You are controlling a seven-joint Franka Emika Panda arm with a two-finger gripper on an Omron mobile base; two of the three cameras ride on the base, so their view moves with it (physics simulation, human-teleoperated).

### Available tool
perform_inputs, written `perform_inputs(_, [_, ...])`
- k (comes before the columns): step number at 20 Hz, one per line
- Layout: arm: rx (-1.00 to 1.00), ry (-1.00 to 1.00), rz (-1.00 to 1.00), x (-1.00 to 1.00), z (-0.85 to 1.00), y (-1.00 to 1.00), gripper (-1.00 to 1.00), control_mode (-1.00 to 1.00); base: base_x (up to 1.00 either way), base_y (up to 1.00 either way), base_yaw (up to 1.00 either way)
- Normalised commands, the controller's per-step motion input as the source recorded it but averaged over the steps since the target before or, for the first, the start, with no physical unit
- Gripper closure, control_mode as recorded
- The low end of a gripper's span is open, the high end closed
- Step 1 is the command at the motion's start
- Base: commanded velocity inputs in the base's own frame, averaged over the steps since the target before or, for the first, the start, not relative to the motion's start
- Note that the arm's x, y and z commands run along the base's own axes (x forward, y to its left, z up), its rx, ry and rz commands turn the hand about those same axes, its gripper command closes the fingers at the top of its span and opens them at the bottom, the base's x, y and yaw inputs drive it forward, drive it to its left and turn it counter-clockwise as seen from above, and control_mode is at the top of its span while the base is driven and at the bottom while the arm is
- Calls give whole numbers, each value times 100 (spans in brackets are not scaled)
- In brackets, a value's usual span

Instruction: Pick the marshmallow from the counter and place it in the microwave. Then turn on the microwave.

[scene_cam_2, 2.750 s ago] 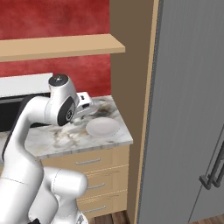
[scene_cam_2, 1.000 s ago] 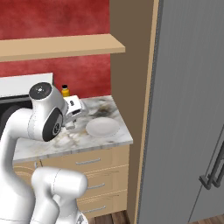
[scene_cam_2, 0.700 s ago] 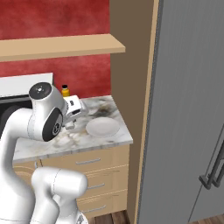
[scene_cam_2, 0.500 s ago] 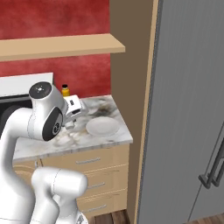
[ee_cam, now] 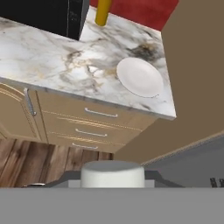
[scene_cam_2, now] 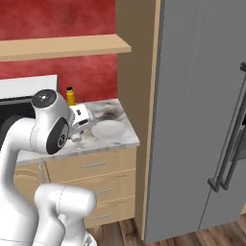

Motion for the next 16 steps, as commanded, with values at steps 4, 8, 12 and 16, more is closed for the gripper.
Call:
perform_inputs(4, [0,0,0,0,0,0,100,100,-21,-40,-9])
perform_inputs(8, [0,0,0,0,0,0,100,100,0,-51,-12])
perform_inputs(12, [0,0,0,0,0,0,100,100,0,-58,-13])
perform_inputs(16, [0,0,0,0,0,0,100,100,-1,-70,-17])
